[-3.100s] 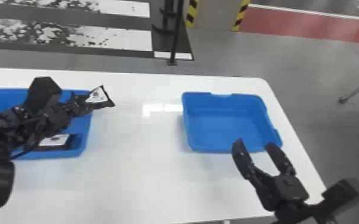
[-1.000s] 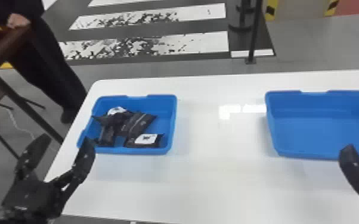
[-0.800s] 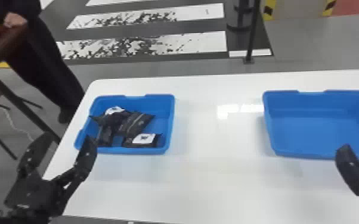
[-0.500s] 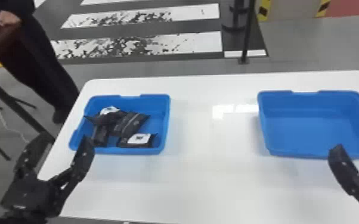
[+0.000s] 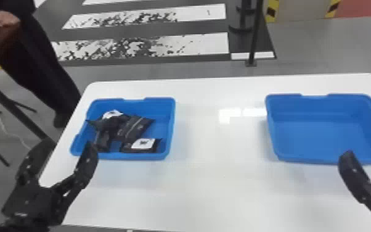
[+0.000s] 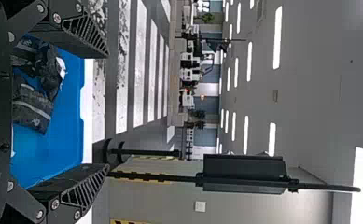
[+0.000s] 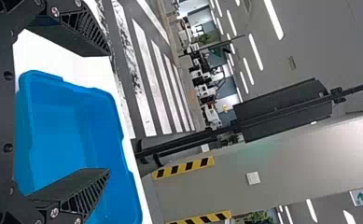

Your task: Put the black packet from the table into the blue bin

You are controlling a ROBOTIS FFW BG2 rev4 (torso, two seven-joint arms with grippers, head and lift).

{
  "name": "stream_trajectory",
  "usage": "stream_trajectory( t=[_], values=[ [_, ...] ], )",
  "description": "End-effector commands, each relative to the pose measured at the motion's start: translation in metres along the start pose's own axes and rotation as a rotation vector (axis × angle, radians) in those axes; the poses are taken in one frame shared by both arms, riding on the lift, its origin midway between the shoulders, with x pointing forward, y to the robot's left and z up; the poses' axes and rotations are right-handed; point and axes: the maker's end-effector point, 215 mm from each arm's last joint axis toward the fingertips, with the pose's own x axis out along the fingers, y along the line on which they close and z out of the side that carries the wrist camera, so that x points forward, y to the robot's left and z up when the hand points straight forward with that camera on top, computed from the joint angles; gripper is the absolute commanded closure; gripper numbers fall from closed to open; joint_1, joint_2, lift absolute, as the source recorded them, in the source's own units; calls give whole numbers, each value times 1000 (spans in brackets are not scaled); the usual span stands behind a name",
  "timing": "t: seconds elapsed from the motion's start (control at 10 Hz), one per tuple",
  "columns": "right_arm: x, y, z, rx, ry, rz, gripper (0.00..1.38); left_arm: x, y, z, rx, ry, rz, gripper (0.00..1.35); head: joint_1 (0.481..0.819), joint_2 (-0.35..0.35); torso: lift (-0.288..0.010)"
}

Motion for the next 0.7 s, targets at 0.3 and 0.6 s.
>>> stream_trajectory(
  t=[0.3, 0.6],
  values=[
    [-1, 0, -1, 1, 4, -2, 131, 2, -6, 0, -10, -1, -16, 205, 695, 133, -110],
    [-1, 0, -2, -1, 4, -2, 131, 2, -6, -1, -13, 1, -15, 205, 695, 130, -110]
  ],
)
